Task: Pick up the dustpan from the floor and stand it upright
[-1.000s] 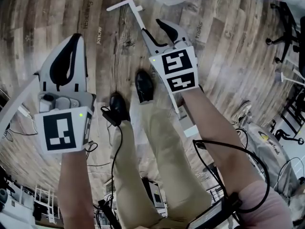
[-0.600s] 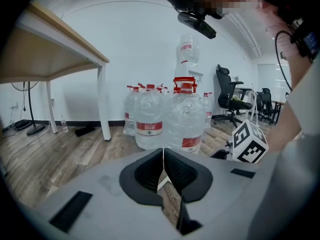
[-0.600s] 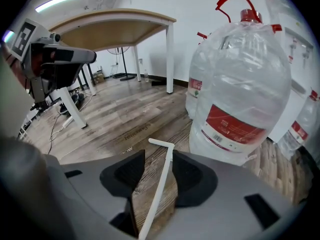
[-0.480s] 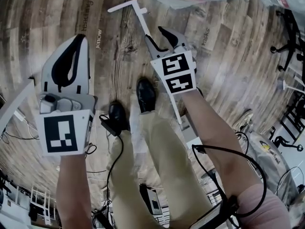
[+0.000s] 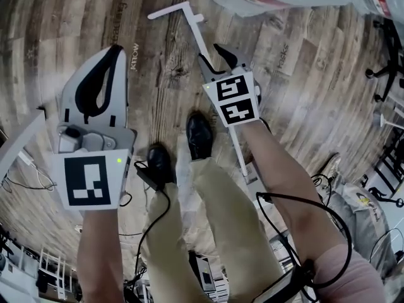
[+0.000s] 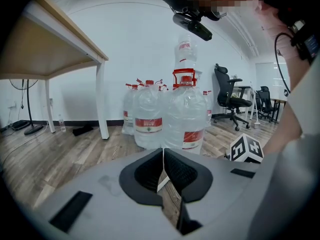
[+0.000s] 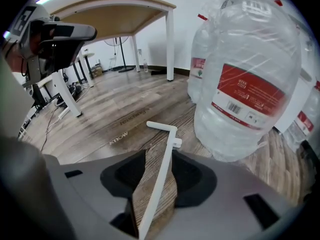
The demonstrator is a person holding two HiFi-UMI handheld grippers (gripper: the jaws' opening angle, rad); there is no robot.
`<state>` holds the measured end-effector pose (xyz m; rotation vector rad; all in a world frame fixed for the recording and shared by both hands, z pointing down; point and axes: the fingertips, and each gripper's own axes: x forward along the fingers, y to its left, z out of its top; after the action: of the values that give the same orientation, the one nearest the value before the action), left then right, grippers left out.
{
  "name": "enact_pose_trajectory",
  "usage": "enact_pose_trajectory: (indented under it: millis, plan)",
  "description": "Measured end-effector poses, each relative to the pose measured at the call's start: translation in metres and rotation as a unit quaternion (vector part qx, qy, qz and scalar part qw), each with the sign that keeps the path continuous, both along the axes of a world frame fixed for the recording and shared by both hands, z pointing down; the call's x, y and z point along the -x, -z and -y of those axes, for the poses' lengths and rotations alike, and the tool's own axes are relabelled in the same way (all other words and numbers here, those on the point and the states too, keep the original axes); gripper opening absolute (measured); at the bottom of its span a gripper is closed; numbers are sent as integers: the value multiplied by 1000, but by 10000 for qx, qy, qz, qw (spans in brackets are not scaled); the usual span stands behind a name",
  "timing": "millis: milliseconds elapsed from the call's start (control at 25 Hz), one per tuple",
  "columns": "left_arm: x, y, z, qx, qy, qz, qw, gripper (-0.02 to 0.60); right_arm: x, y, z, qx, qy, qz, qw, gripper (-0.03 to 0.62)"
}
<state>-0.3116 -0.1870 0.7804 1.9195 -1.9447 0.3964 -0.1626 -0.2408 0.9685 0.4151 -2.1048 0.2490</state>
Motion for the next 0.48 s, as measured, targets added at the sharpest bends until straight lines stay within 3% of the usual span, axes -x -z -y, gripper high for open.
enact_pose_trajectory:
  millis: [480]
  plan:
    - [7,-25,4,55,-21,18,10000,15,-7,-62,-1,247,-4,-409,9989,164]
